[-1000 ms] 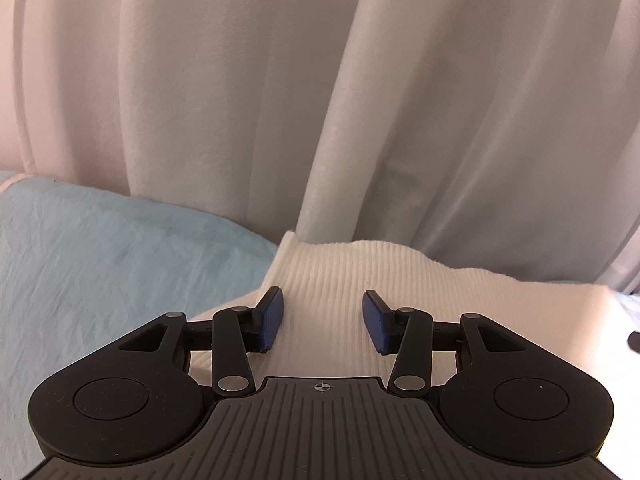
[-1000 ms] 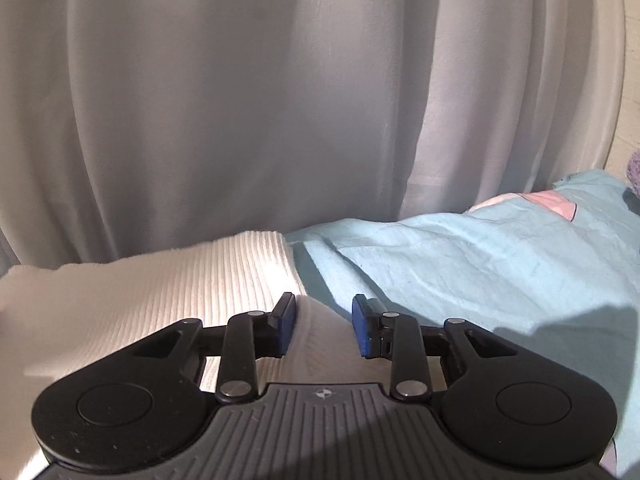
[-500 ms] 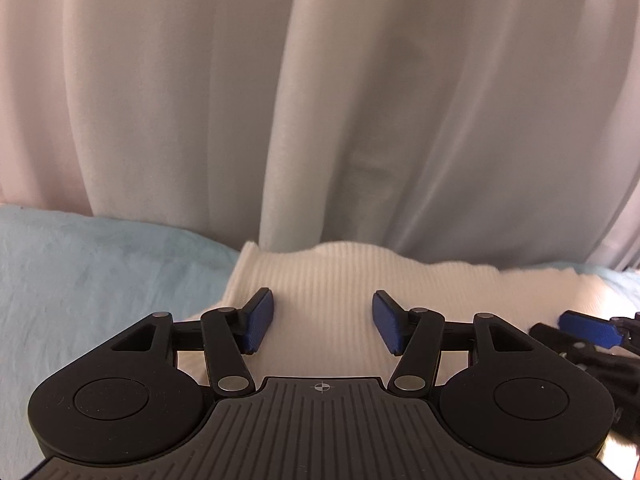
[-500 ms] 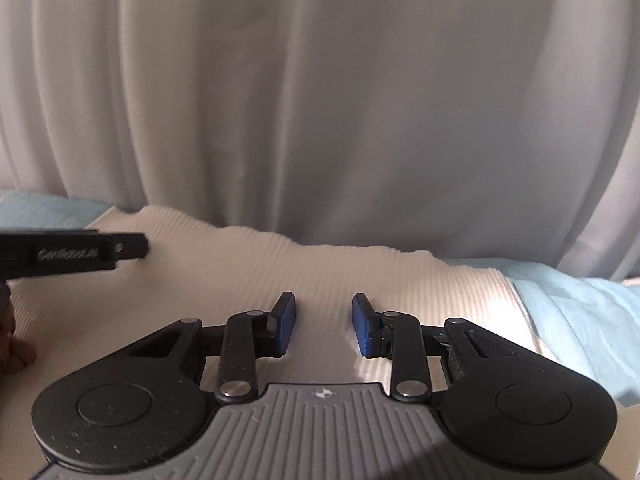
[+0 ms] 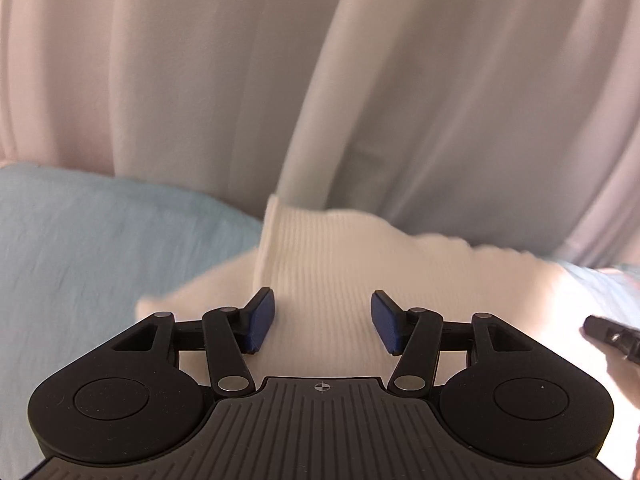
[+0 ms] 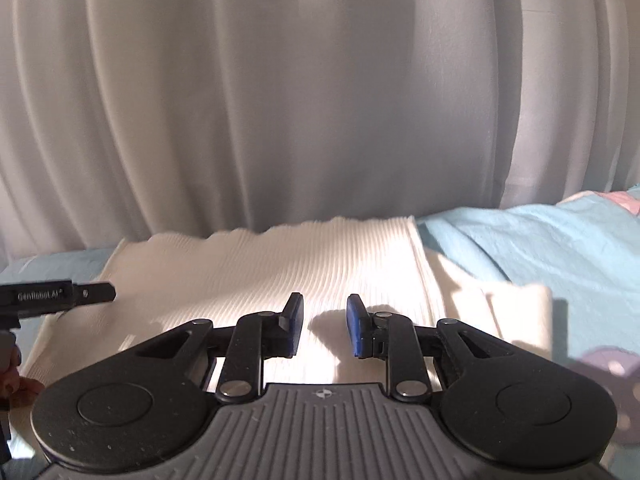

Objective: Fold small clothes

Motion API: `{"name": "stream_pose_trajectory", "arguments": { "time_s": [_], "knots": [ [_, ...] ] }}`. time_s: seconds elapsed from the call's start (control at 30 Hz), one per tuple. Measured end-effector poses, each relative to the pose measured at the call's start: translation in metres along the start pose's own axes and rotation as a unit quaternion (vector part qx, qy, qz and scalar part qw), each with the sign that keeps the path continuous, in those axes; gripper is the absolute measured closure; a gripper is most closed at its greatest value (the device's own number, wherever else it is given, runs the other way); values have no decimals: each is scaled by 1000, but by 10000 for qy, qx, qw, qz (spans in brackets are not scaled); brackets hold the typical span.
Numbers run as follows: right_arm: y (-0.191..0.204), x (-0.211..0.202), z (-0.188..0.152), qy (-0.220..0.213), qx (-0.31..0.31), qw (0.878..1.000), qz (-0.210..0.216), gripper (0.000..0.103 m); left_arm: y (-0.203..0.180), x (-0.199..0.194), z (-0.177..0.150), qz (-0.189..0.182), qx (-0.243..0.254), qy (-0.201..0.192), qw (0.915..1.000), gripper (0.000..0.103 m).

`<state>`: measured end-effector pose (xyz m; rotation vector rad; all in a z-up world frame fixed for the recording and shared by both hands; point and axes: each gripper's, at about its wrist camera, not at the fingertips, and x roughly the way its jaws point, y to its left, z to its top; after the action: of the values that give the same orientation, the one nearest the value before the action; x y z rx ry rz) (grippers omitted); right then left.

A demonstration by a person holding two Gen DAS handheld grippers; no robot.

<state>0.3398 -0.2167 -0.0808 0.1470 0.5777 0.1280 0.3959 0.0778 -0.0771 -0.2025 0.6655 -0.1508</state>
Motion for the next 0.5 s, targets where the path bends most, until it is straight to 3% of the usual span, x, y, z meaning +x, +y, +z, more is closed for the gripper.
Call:
{"name": "stream_pose_trajectory", "arguments": {
  "time_s": [0.07, 0.17, 0.27, 0.33, 0.37, 0.43, 0.5],
  "knots": [
    [0, -27, -22, 39, -177, 9998, -47, 80, 0, -34, -19, -94, -45, -74, 9999, 39],
    [-8, -38, -48, 253, -526, 9964, -608, 83, 2, -62, -43, -188, 8, 11, 9998, 39],
    [-21, -47, -55, 167, -673, 9941, -839, 88, -1, -75, -57, 120, 464, 36, 9988, 52],
    [-13, -54, -52, 160, -847, 9892, -1189, 86, 0, -77, -57, 287, 637, 30, 9975, 53],
    [-14, -55, -51, 199, -871, 9863, -1388, 83, 3, -80, -57, 409, 648, 30, 9971, 48],
    [-24, -65, -49, 265, -610, 9887, -1341, 81, 11, -82, -57, 703, 591, 84, 9957, 49],
    [-27, -72, -48, 264, -367, 9923, -1157, 81, 25, -92, -55, 538, 284, 136, 9981, 46]
  ]
}}
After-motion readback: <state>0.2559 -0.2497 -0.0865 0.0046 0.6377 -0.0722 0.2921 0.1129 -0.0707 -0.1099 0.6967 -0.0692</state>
